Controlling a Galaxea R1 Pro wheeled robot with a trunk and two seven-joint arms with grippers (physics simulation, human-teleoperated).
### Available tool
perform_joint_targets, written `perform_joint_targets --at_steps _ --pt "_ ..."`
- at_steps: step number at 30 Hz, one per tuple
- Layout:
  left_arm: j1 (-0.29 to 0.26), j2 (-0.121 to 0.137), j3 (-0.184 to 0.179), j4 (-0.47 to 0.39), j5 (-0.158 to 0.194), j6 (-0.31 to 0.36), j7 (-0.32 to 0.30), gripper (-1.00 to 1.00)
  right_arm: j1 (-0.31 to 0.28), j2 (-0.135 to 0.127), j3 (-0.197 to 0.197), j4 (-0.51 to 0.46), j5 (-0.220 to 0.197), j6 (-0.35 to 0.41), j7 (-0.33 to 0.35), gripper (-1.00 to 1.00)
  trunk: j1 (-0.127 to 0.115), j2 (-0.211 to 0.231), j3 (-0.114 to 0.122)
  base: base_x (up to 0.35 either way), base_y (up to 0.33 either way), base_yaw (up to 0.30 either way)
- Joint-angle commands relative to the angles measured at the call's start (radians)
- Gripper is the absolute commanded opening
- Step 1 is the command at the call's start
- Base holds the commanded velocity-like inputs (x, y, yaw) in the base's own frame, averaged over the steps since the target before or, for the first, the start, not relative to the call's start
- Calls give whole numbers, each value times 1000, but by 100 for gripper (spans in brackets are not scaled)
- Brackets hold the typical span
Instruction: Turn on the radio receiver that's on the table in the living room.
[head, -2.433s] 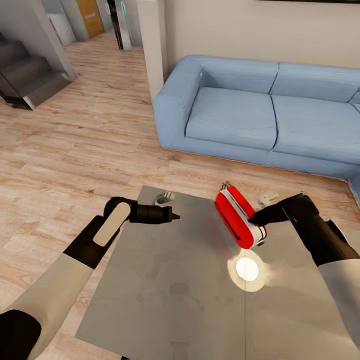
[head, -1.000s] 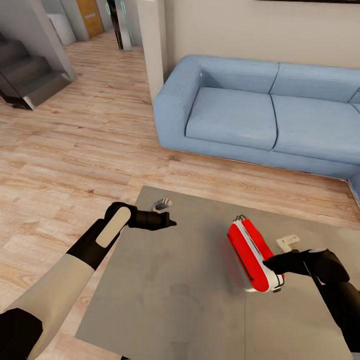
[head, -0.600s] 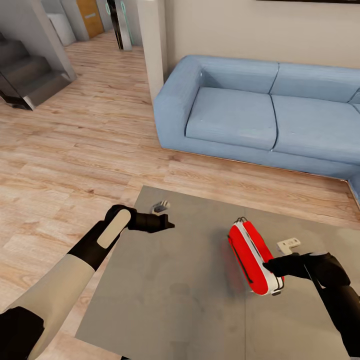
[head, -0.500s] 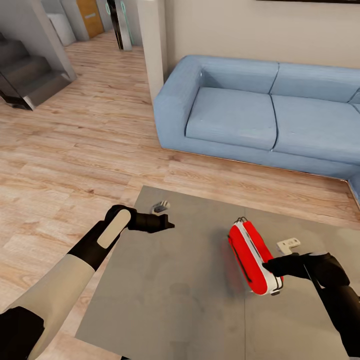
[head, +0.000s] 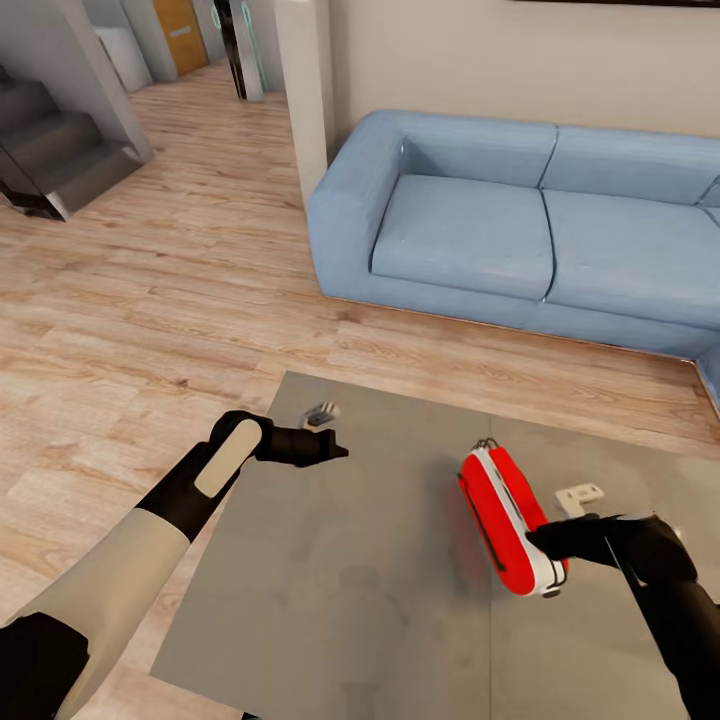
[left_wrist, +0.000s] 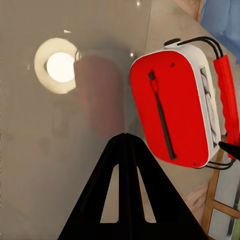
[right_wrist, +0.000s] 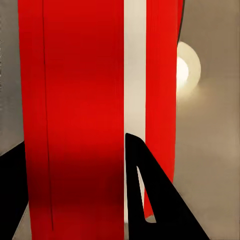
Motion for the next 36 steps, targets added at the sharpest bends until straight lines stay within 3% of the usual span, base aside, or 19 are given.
perform_joint_targets --at_steps 1,6,10,36 --pt "0 0 0 3 0 0 0 -100 8 9 -13 7 9 1 -9 -100 0 0 0 0 0 0" --pt "0 0 0 11 0 -1 0 -100 25 44 -52 8 9 -40 -31 -100 0 0 0 0 0 0" --pt "0 0 0 13 0 -1 0 -100 29 54 -59 10 9 -51 -34 -100 0 0 0 0 0 0" --pt "0 0 0 21 -2 -1 0 -100 30 56 -61 24 6 -89 -43 -100 0 0 0 0 0 0"
